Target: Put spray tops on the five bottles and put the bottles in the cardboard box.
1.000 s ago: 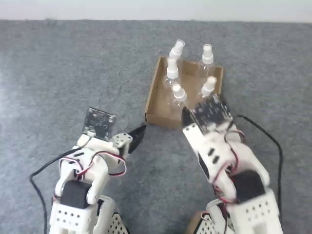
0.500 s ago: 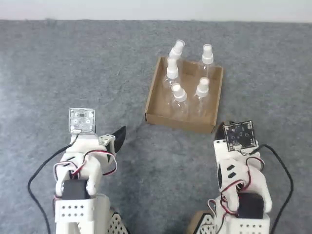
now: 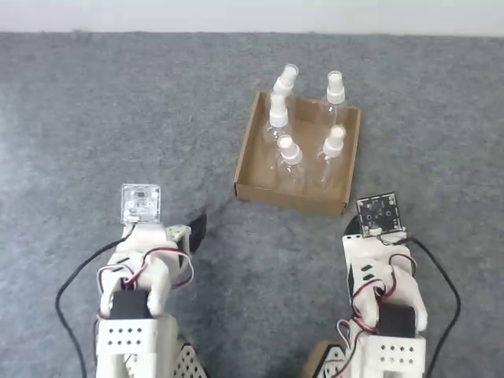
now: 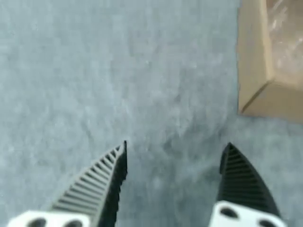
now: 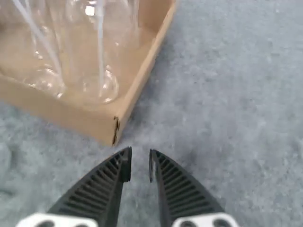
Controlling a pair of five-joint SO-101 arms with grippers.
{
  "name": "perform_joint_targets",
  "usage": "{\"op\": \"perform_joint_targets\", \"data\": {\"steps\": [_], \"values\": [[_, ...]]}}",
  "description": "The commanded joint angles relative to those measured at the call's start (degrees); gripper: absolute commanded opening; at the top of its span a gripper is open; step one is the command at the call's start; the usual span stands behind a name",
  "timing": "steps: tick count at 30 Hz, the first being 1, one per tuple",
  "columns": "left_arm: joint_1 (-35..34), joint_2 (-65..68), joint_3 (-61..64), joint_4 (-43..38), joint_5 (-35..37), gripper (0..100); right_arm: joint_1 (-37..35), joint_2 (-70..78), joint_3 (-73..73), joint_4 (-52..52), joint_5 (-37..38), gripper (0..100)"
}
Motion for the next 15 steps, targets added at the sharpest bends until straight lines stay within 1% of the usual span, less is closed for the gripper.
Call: {"op": "perform_joint_targets", "data": {"steps": [1, 4, 6, 8, 12, 15], "values": [[-0.18, -2.46, -0.40, 4.13, 0.44, 30, 0.48, -0.66, 1.41, -1.27, 0.70, 2.0], [0.00, -3.78, -0.31, 4.31, 0.62, 30, 0.48, -0.66, 1.41, -1.19, 0.70, 2.0], [-0.09, -4.13, -0.31, 5.71, 0.62, 30, 0.48, -0.66, 1.41, 0.75, 0.70, 2.0], [-0.18, -4.40, -0.31, 7.30, 0.62, 30, 0.48, -0.66, 1.41, 5.85, 0.70, 2.0], [-0.09, -5.63, -0.31, 7.74, 0.62, 30, 0.40, -0.75, 1.23, 22.29, 0.53, 1.9], [-0.09, -5.98, -0.31, 9.49, 0.62, 30, 0.31, -0.66, 1.41, 20.09, 0.62, 2.0]]}}
